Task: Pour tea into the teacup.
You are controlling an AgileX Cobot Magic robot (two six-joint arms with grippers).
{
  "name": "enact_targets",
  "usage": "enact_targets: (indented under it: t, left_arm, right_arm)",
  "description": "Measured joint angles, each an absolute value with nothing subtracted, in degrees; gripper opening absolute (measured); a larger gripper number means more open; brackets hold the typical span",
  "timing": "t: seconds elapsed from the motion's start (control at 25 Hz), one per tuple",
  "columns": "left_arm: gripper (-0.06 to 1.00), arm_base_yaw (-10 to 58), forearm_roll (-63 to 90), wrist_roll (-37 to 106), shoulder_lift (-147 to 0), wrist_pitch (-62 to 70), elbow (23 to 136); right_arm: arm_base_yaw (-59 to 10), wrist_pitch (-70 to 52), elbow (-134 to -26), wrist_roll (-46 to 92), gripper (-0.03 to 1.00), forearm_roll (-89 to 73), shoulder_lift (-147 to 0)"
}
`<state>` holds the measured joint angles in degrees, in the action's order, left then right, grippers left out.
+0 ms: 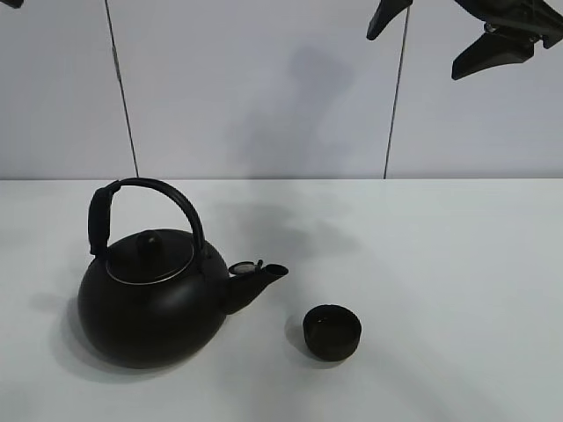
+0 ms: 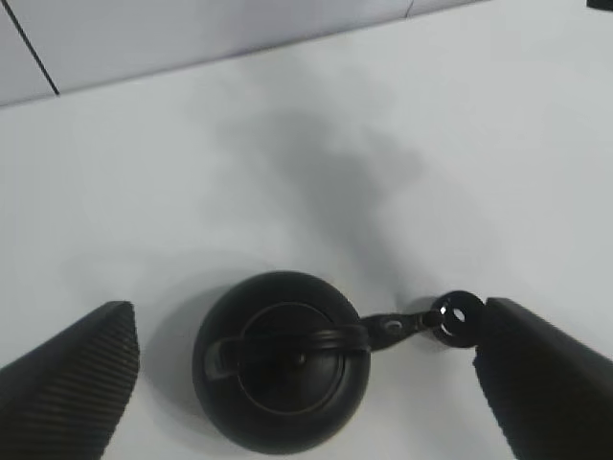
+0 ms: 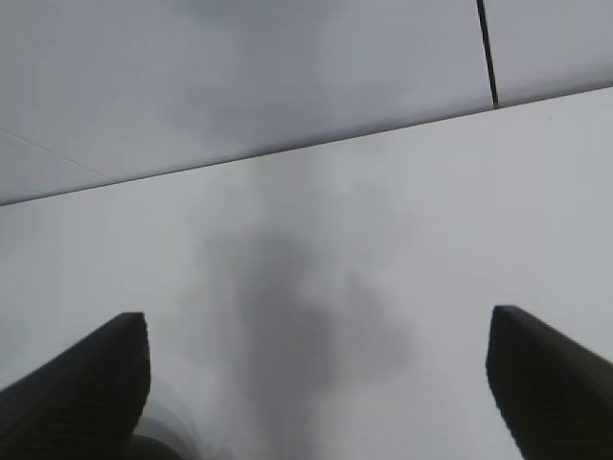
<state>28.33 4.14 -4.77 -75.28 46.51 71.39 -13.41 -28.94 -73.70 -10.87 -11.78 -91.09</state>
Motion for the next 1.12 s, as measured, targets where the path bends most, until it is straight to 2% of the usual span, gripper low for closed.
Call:
enact_targets:
  t: [0.16, 0.44, 1.12]
  left_arm:
    - [0.69, 26.7, 9.7, -3.0, -83.5, 56.4, 80.3]
    - [0.69, 26.6, 14.7, -2.7, -95.8, 63.3, 90.9]
    - [0.69, 26.6, 14.8, -2.7, -99.3, 62.5, 92.1]
  right_arm:
    - [-13.4, -28.9, -73.7, -10.9, 0.66, -11.8, -91.1]
    - [-13.4, -28.9, -73.7, -10.9, 0.66, -13.3, -91.1]
    - [-13.4, -35.0, -73.7, -10.9, 0.66, -16.1, -91.5]
